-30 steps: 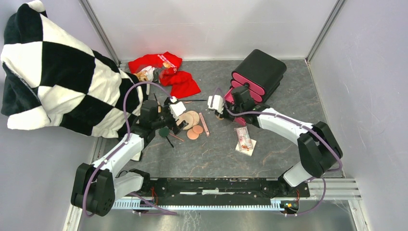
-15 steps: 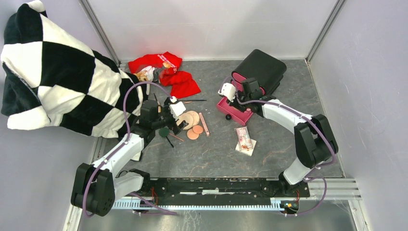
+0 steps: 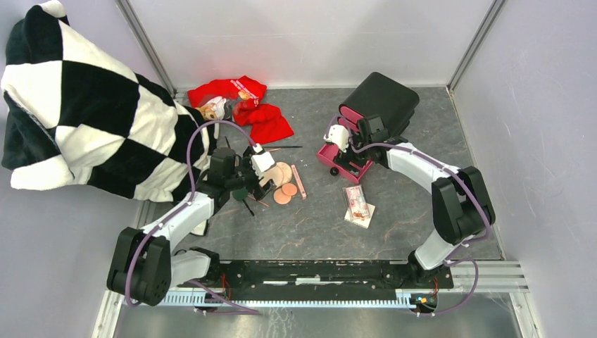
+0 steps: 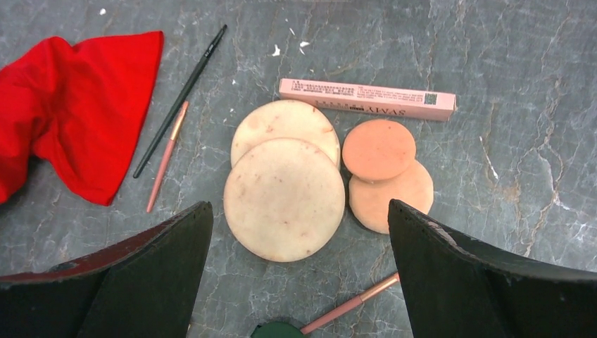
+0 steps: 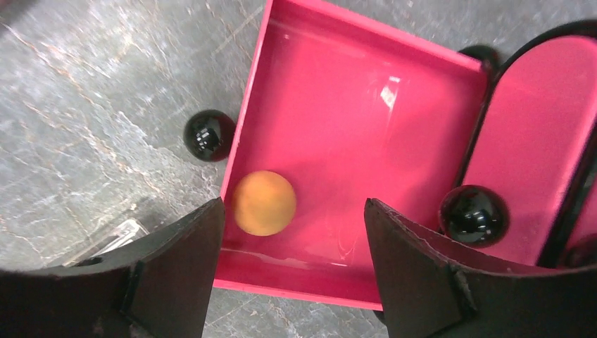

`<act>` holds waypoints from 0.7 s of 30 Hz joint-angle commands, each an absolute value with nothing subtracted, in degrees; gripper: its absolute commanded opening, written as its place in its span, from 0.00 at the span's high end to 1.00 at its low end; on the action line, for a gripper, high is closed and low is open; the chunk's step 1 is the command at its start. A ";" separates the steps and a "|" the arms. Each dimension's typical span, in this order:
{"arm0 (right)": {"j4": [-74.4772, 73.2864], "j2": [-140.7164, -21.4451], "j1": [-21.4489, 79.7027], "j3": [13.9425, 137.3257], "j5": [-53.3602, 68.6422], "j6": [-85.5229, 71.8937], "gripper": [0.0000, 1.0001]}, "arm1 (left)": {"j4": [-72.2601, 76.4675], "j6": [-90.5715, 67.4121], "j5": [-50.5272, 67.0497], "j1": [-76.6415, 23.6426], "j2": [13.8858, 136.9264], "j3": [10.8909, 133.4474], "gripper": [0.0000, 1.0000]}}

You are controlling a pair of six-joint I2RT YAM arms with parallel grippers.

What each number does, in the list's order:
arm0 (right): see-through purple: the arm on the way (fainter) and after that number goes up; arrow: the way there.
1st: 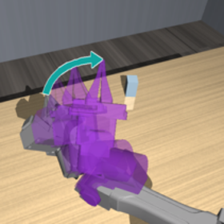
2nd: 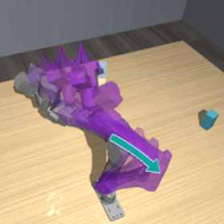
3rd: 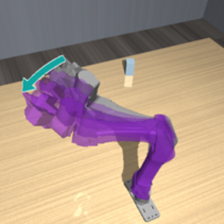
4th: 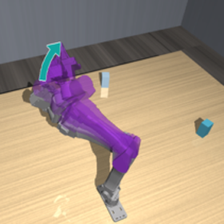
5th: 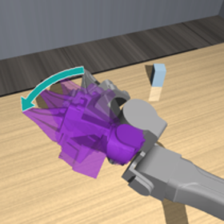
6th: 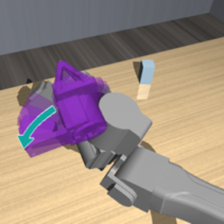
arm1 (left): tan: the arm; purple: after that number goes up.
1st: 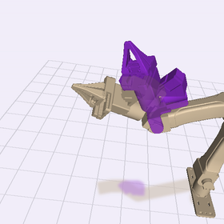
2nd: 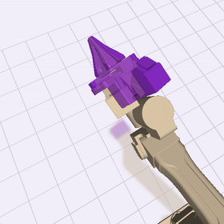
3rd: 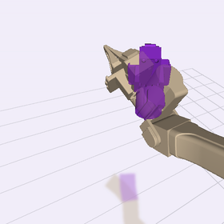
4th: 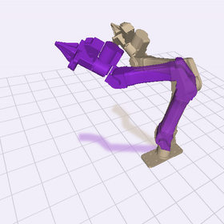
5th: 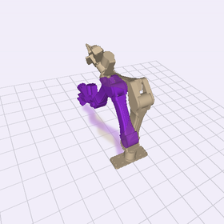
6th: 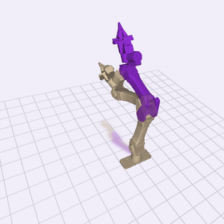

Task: Organize the makeup
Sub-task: Place the makeup tool in the drawer.

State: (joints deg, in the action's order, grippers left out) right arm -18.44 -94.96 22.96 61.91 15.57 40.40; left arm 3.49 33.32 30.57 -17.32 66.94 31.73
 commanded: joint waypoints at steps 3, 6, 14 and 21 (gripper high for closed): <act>-15.88 -88.33 22.89 62.59 23.91 38.05 0.20 | 4.91 37.65 29.38 -17.13 69.68 31.61 0.00; -15.24 -87.17 22.89 62.17 26.08 37.17 0.20 | 3.44 38.18 27.01 -17.27 72.28 32.72 0.00; -14.63 -87.39 22.88 60.99 27.69 37.20 0.20 | 1.00 36.78 20.77 -17.74 78.72 36.63 0.00; -14.94 -88.29 22.88 61.08 28.06 37.40 0.20 | 0.99 36.06 18.32 -17.75 81.09 37.43 0.00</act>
